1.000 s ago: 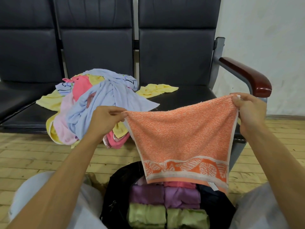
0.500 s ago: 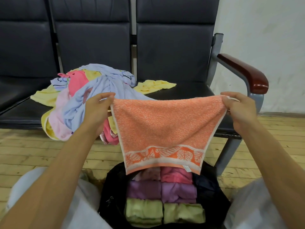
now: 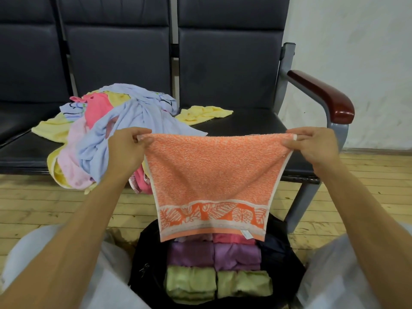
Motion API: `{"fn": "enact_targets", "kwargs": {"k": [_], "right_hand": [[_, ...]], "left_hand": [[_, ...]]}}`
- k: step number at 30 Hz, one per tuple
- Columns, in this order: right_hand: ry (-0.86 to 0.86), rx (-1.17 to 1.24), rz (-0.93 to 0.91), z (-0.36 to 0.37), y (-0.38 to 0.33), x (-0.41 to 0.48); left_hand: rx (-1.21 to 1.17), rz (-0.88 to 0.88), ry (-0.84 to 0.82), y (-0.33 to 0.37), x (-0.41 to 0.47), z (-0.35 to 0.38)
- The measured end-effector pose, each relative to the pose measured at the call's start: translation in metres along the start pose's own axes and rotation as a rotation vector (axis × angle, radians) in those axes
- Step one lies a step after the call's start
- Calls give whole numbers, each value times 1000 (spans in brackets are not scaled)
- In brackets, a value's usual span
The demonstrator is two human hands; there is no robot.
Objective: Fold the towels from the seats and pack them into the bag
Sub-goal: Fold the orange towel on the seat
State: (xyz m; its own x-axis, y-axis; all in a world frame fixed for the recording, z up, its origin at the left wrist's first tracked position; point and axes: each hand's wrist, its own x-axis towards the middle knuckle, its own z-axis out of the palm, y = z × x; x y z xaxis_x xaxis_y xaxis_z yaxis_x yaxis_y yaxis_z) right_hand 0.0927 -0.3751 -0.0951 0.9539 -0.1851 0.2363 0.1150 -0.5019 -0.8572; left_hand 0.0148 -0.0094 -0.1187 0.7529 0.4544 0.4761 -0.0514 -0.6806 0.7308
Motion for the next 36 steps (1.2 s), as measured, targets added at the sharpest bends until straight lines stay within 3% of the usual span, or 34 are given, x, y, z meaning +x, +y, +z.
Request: {"fn": "enact_targets", "kwargs": {"k": [3,10,18,23,26,36], "right_hand": [[48,-209,-102,2,1,-2],[162,-243,-211,4,-4,-8],[161,-201,-217,-14,-11,9],[195,-230,-239,-23,-17,39],[223,-188,-212,-17,-19,61],[195,-91,-153,23,10,157]], "left_hand": [[41,50,60,3,-2,2],[34,61,149,9,-3,1],[-43,66,-66,49,28,5],[-293,-123,-237,66,60,18],[-384,-185,-269,66,79,37],[-272,-95,-268,41,157,115]]}}
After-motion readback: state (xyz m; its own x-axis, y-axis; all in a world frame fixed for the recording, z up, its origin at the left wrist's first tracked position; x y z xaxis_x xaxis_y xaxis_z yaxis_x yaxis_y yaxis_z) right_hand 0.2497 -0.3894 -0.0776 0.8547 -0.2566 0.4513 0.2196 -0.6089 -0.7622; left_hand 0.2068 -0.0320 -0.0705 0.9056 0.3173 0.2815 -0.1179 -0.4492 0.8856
